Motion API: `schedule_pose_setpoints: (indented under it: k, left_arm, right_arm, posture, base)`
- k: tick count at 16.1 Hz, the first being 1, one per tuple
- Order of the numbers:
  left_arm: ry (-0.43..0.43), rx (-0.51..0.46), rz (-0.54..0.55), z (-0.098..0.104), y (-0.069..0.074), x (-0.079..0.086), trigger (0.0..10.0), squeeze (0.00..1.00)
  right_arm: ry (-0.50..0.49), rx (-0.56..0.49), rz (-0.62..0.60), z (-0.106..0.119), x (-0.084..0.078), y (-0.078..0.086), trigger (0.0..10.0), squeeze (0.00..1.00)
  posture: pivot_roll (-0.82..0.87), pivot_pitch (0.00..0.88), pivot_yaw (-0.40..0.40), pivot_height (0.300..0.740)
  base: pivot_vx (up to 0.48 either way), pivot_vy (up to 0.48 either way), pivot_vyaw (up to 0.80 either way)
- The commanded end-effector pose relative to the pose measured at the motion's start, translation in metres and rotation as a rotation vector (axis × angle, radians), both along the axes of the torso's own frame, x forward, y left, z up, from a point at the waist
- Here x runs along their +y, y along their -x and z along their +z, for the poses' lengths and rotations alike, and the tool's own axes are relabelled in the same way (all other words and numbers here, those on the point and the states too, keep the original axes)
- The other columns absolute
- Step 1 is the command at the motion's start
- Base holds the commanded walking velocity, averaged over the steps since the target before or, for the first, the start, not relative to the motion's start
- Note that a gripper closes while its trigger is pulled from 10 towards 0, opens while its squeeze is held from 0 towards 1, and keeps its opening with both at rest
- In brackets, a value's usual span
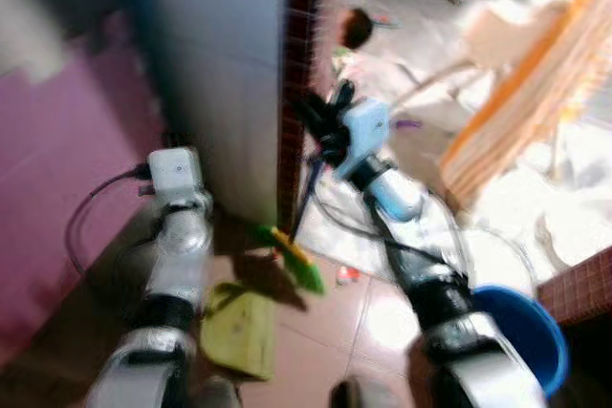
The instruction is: Sweep floor
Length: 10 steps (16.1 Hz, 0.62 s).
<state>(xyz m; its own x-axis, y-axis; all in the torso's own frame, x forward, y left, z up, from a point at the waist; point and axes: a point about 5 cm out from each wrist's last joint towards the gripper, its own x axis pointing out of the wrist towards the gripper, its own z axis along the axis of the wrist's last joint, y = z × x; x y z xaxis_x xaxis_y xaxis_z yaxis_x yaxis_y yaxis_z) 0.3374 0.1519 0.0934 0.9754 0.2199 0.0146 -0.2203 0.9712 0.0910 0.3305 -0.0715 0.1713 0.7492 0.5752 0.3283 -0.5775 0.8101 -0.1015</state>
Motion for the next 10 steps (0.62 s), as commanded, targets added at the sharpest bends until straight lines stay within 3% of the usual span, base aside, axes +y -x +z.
schedule_pose_setpoints:
  k: [1,5,10]
  left_arm:
    - [0.025,-0.031,0.032,0.007,-0.001,0.003,10.0,0.00]
    - [0.026,-0.040,0.097,0.006,0.003,0.007,10.0,0.00]
    - [-0.029,-0.063,0.226,0.011,0.010,0.021,10.0,0.00]
  right_arm:
    - [0.003,-0.060,0.047,0.014,0.006,0.002,10.0,0.00]
    - [-0.013,-0.084,0.050,0.015,0.001,0.006,10.0,0.00]
    - [-0.016,-0.122,0.116,0.026,0.016,0.006,10.0,0.00]
  posture:
    - [-0.01,0.051,-0.059,0.740]
    - [0.00,0.085,-0.070,0.740]
    - [0.02,0.153,-0.084,0.740]
  base:
    - [0.000,0.000,0.00]
    - [0.000,0.000,0.00]
    - [0.000,0.000,0.00]
